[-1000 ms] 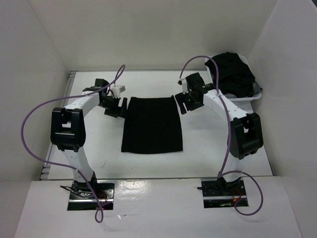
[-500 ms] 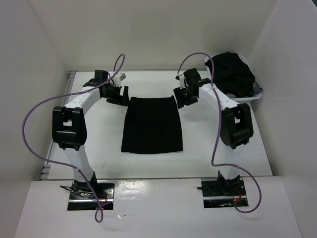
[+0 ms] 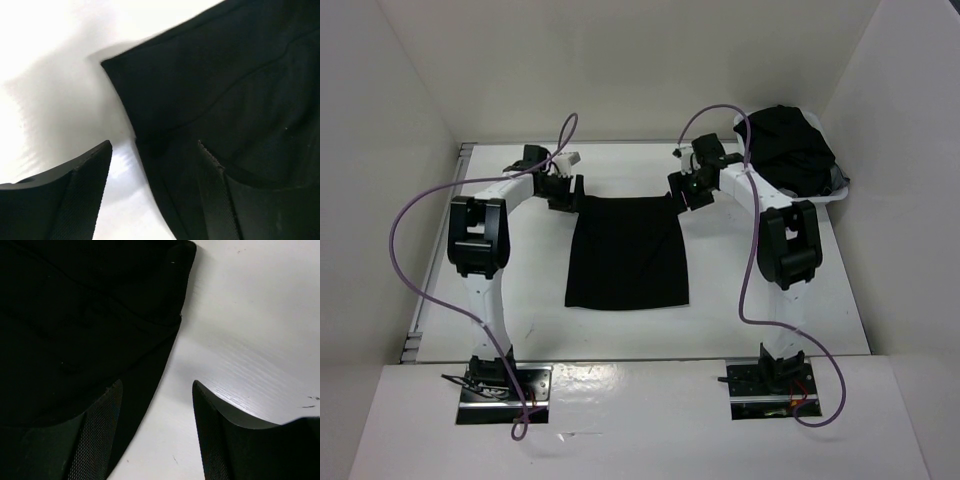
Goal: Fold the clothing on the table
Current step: Flatten the skirt out
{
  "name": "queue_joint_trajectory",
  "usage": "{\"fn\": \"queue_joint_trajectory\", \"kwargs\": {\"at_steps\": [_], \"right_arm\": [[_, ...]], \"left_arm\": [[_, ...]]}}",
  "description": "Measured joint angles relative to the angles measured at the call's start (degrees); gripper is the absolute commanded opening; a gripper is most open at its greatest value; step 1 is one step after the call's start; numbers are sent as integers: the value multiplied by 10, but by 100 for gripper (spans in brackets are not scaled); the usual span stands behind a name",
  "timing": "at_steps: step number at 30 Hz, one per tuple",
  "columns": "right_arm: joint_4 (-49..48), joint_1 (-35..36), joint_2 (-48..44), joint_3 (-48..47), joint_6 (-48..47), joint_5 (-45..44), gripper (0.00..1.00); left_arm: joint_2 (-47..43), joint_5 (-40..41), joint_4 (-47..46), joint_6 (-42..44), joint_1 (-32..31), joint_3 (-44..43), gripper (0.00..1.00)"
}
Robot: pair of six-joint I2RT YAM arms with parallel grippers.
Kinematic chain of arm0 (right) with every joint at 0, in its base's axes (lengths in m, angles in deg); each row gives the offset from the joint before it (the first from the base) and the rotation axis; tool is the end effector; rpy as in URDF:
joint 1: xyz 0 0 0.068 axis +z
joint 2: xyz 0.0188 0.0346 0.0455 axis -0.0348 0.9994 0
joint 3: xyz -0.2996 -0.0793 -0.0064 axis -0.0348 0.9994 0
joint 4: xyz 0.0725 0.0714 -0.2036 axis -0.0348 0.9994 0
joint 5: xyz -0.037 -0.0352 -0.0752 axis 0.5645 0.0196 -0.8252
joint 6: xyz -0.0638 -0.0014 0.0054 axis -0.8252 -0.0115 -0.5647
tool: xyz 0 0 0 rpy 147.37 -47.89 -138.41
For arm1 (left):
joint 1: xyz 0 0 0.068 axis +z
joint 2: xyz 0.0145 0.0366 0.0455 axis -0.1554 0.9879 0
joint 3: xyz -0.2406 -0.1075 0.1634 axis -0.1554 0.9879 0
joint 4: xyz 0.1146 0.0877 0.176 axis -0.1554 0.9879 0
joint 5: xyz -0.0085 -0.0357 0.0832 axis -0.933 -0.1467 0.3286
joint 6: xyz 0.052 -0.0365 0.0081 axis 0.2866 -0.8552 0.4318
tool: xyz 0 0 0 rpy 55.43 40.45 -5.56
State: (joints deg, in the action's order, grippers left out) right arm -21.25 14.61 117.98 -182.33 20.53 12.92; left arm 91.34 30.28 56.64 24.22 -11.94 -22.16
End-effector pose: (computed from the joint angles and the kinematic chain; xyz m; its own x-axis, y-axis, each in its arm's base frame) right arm 0.4117 0.1352 0.2570 -0.7944 -0.3212 -0.5155 -0.4603 0.8721 0.1659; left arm 0.4633 -0.0510 0.2131 -0.8206 0.0370 -0.5703 0.3461 0.8263 -0.4444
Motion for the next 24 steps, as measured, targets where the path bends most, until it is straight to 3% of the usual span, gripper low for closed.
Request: {"fn": "queue_joint_trajectory", "kwargs": {"at_steps": [12,20,24], "right_arm": [[9,-23,83,-71,-7,78,63],[16,-42,103,-103,-9,117,63],[17,-52,121,-113,-11,132,63]], "left_arm": [[60,-32,5,-2,20,-82,72],[79,-53,10,-3,22,-88,57],[83,-66,11,-1,22,-89,57]]}}
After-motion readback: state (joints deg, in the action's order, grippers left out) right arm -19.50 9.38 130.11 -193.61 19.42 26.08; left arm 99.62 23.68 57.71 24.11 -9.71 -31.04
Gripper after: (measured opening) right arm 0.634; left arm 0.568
